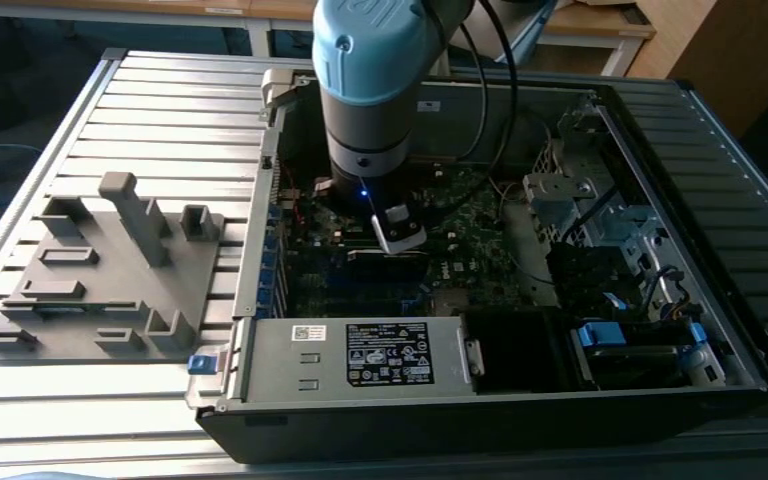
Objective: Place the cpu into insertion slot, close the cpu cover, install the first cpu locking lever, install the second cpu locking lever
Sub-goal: 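Install the second cpu locking lever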
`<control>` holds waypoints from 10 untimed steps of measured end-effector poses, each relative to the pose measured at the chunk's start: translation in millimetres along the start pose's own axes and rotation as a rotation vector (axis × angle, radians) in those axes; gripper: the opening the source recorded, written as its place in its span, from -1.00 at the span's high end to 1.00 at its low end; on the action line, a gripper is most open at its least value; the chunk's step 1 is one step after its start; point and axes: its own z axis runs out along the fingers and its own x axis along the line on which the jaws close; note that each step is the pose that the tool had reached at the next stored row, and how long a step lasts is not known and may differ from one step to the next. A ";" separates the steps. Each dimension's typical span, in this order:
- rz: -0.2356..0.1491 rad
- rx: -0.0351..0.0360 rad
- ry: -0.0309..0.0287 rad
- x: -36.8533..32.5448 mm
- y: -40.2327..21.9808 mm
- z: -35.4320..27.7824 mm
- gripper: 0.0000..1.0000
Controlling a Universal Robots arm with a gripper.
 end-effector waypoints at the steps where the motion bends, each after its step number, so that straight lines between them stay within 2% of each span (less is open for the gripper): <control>1: 0.000 -0.0004 0.0001 0.5 -0.2 0.4 0.80; 10: 0.000 -0.0019 0.0003 5.5 -1.4 2.2 0.80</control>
